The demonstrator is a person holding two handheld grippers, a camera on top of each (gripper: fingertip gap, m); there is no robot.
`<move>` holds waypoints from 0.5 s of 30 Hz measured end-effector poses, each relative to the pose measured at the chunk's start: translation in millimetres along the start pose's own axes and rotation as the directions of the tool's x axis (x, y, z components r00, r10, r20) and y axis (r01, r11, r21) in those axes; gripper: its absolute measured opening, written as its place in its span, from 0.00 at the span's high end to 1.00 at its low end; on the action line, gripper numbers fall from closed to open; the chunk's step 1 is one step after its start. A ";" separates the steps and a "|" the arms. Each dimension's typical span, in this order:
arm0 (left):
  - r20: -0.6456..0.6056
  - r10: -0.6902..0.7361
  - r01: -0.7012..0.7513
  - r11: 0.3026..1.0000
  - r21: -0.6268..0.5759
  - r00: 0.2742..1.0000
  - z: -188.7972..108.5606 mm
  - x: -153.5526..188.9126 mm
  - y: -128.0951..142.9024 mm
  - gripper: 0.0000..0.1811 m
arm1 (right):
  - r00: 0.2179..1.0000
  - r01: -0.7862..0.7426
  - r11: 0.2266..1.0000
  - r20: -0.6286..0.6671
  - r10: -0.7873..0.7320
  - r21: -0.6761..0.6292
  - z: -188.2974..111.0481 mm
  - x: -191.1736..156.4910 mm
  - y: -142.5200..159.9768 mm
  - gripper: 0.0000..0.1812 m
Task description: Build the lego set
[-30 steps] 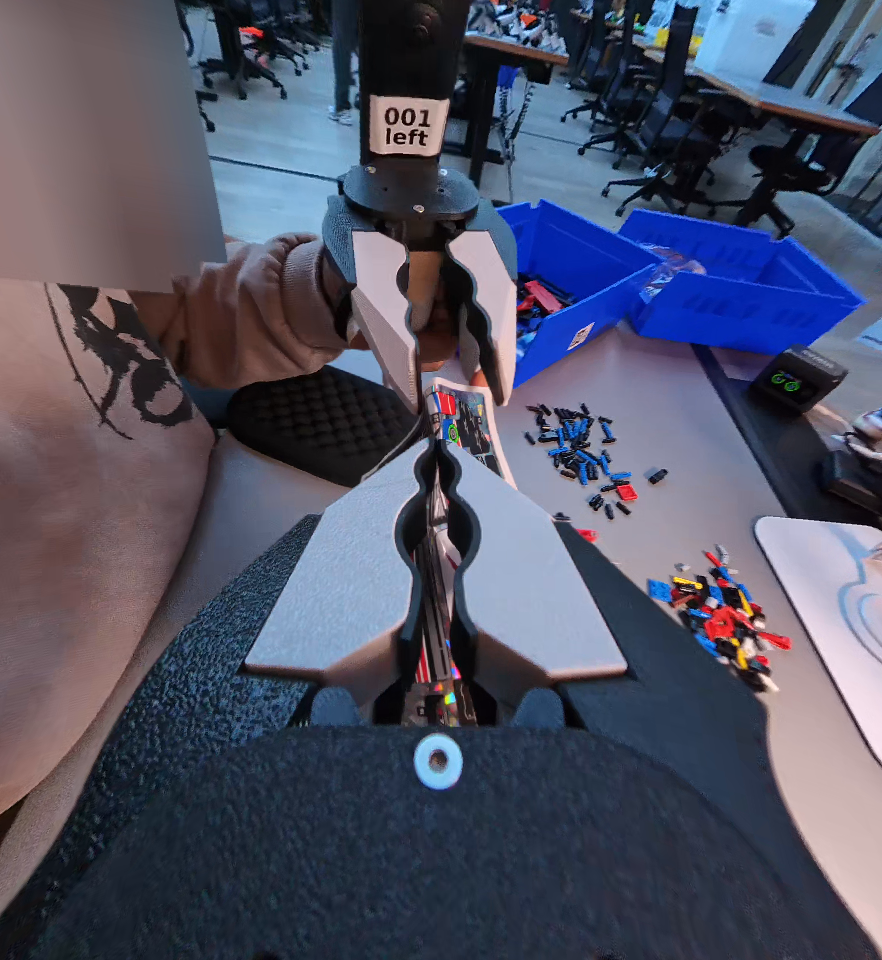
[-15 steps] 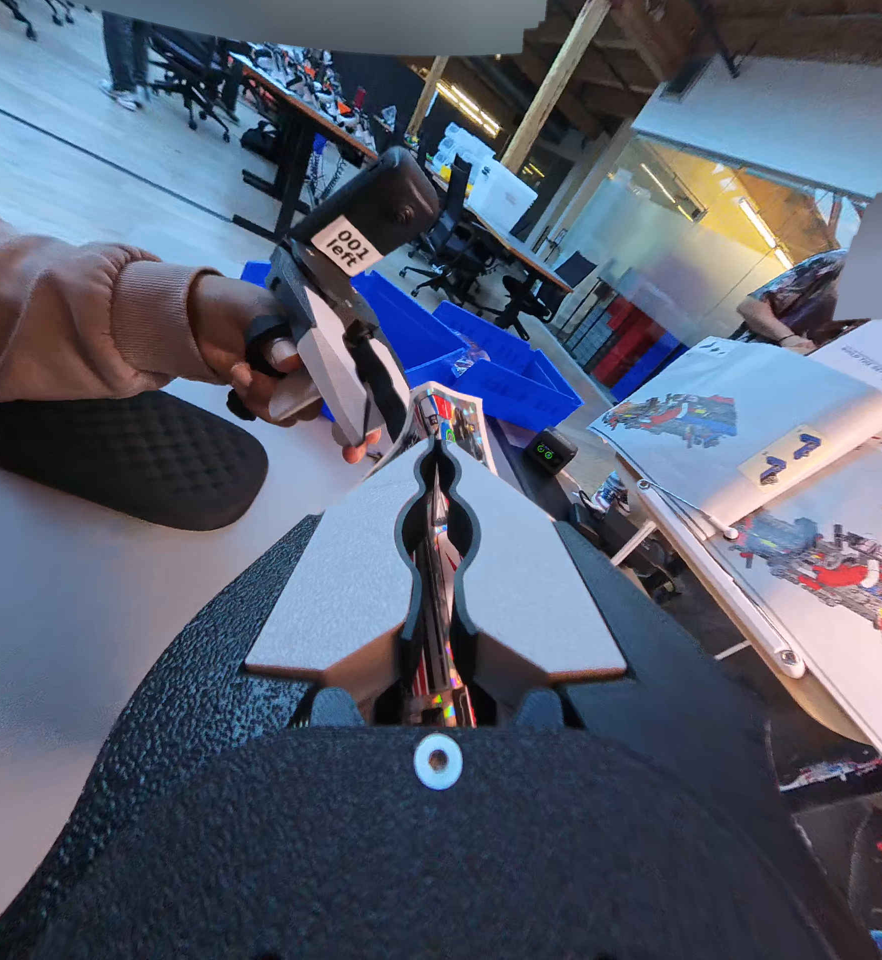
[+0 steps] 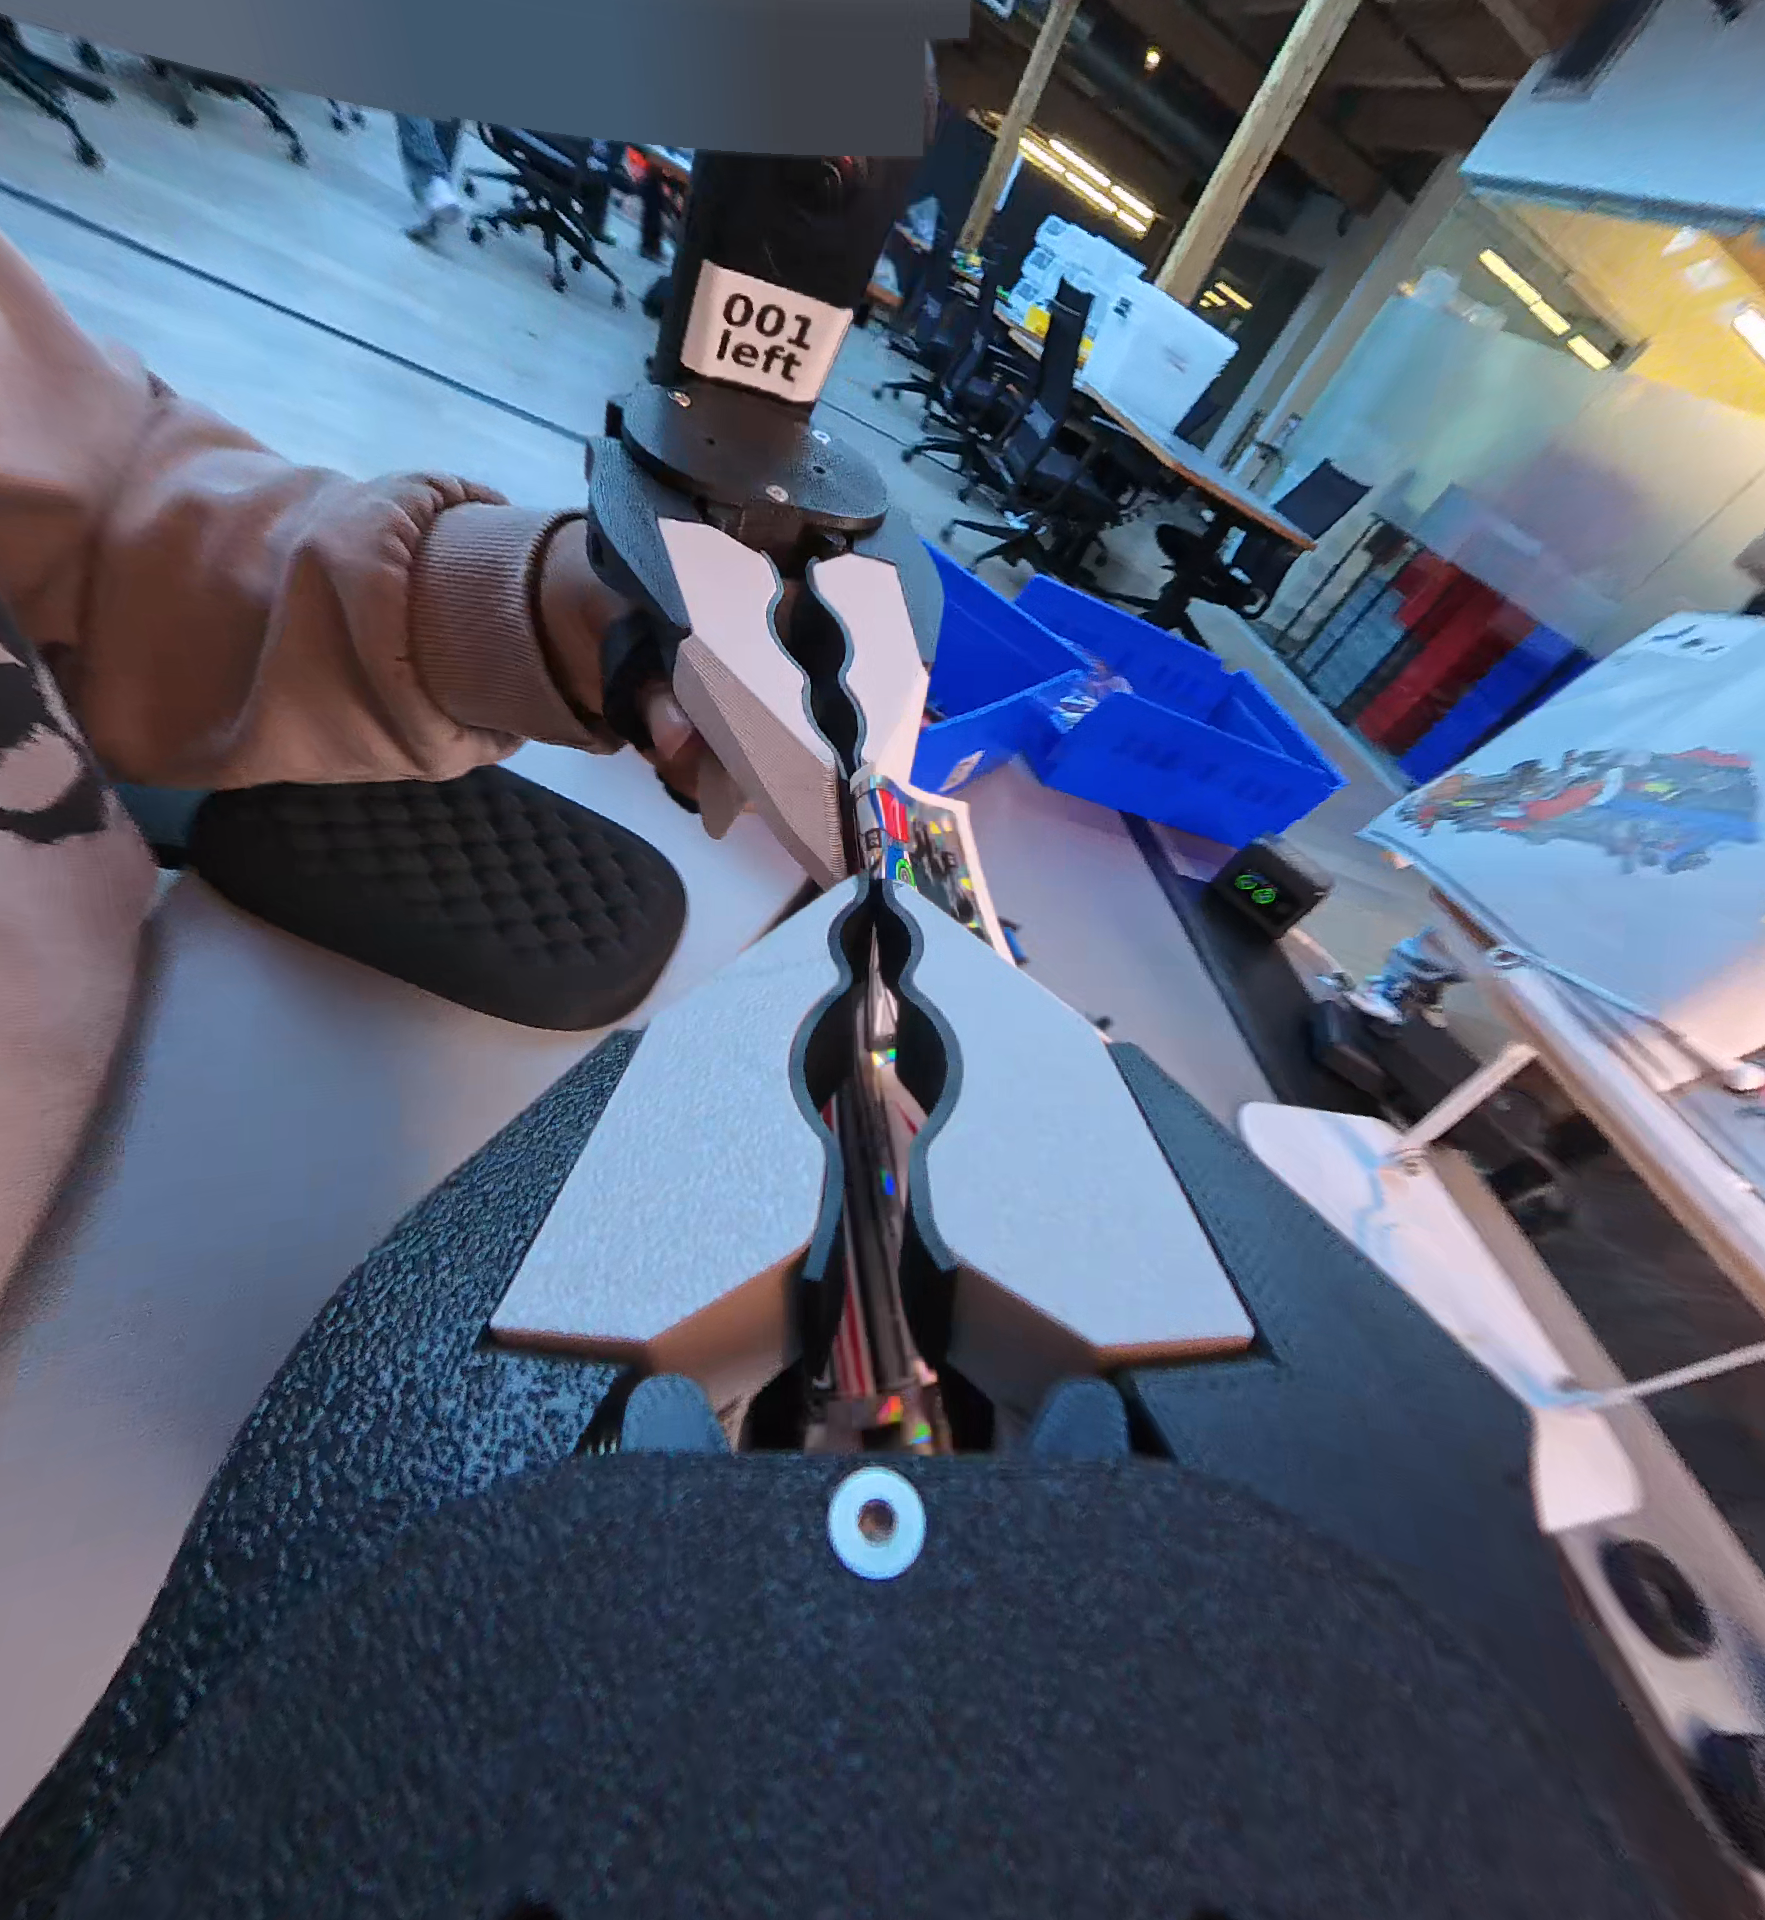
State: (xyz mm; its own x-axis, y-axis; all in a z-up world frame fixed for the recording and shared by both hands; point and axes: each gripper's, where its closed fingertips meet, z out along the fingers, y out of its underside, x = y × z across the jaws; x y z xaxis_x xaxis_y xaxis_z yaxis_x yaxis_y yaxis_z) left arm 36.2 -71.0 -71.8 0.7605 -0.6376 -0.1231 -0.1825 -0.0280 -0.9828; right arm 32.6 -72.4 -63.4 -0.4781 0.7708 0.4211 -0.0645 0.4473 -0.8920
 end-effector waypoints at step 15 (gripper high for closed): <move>0.013 0.182 -0.182 0.983 0.018 0.983 2.8 14.3 -4.3 1.00 | 0.915 -0.347 0.935 0.246 0.320 0.074 -9.1 -9.4 -5.9 1.00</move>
State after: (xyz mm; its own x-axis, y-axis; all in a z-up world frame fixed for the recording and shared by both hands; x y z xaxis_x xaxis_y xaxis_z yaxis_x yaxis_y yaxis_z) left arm 49.7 -77.9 -69.7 0.7224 -0.6223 -0.3015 -0.3065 0.1026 -0.9463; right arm 45.4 -78.2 -60.6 -0.6735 0.7367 0.0596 0.0405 0.1173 -0.9923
